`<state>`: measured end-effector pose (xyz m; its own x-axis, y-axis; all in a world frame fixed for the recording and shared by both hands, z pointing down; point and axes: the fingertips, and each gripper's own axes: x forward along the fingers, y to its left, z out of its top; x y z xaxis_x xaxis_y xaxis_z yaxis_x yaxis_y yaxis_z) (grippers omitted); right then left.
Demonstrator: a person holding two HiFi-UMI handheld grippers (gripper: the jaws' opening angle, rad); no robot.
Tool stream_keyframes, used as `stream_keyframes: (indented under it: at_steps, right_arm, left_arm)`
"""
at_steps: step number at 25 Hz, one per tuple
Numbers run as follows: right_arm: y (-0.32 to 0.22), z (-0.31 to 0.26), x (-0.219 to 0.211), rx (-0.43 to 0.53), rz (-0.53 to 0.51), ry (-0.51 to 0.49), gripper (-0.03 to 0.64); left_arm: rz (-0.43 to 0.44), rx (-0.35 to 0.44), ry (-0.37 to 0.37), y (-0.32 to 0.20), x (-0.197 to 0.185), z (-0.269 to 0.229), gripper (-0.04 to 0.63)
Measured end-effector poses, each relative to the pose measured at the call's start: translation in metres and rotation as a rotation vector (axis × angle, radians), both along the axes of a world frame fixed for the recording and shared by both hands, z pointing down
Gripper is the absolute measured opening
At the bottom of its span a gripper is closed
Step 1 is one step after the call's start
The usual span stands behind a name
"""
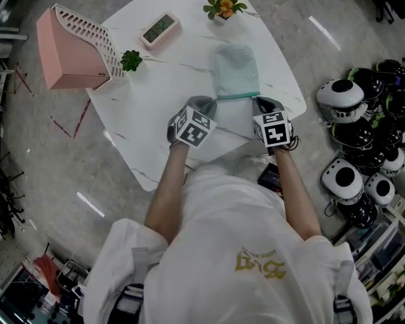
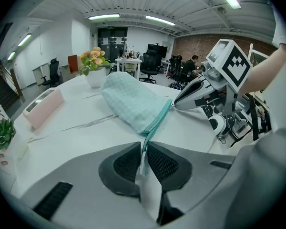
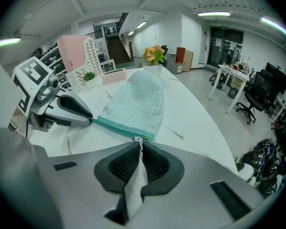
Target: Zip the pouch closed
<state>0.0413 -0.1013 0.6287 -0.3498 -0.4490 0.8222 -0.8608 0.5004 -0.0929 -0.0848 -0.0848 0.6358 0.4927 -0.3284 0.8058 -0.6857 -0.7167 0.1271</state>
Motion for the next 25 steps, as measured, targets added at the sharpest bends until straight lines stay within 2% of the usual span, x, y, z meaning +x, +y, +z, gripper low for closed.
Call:
stream_keyframes:
  at_steps: [3,5,7,9,12,16,20,23,25]
  right_arm:
    - [0.0,-0.007,0.002,0.016,0.023,-0.032,0.053]
    - [-0.001,-0.016,0.001,0.018,0.03,-0.073,0.083]
    - [-0.004,-0.03,0.0,0.042,0.031,-0.104,0.086]
    - [-0.009,-0.046,0.0,0.083,0.025,-0.128,0.076]
    - [-0.009,-0.067,0.003,0.126,0.02,-0.174,0.015]
    - [-0.006,-0.097,0.0,0.158,-0.011,-0.284,0.012]
    - [-0.004,-0.116,0.006,0.184,-0.04,-0.314,0.012]
    - [0.005,-0.125,0.015,0.219,-0.076,-0.284,0.012]
    - [0.008,-0.131,0.016,0.238,-0.098,-0.296,0.012]
  left_arm:
    - [-0.052,0.014,0.014,-0.003,-0.002,-0.005,0.108]
    - [-0.113,0.025,0.042,-0.007,-0.006,-0.012,0.14]
    - [-0.187,0.065,0.065,-0.011,-0.011,-0.024,0.172]
    - [-0.266,0.116,0.093,-0.016,-0.015,-0.04,0.159]
    - [-0.387,0.155,0.156,-0.014,-0.017,-0.063,0.117]
    - [-0.558,0.193,0.276,-0.01,-0.016,-0.1,0.062]
    - [-0.624,0.23,0.321,-0.001,-0.008,-0.123,0.018]
    - [-0.65,0.222,0.354,0.012,0.005,-0.137,0.018]
    - [-0.662,0.247,0.355,0.019,0.009,-0.147,0.018]
